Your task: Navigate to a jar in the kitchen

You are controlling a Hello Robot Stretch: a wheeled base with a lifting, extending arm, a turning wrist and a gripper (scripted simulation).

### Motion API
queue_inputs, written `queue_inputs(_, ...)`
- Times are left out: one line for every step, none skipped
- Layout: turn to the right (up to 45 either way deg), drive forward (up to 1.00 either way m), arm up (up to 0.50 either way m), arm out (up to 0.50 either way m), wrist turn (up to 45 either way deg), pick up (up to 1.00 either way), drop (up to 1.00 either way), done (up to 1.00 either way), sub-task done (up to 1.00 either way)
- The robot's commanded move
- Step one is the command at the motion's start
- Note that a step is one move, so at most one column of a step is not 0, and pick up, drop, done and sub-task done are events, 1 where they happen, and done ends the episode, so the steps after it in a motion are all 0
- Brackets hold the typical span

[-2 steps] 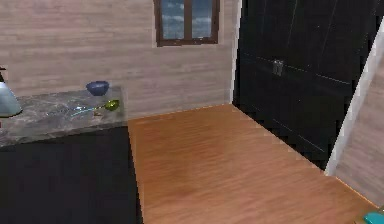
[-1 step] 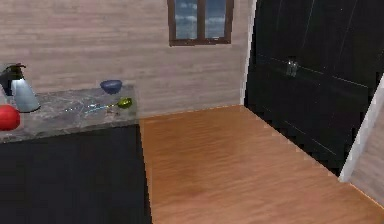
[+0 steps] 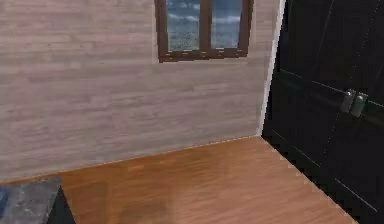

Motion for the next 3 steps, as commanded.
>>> queue_inputs(45.0,0.0,0.0,0.0,0.0,0.0,0.0,0.0,0.0)
queue_inputs(33.0,0.0,0.0,0.0,0.0,0.0,0.0,0.0,0.0)
queue_inputs(3.0,0.0,0.0,0.0,0.0,0.0,0.0,0.0,0.0)
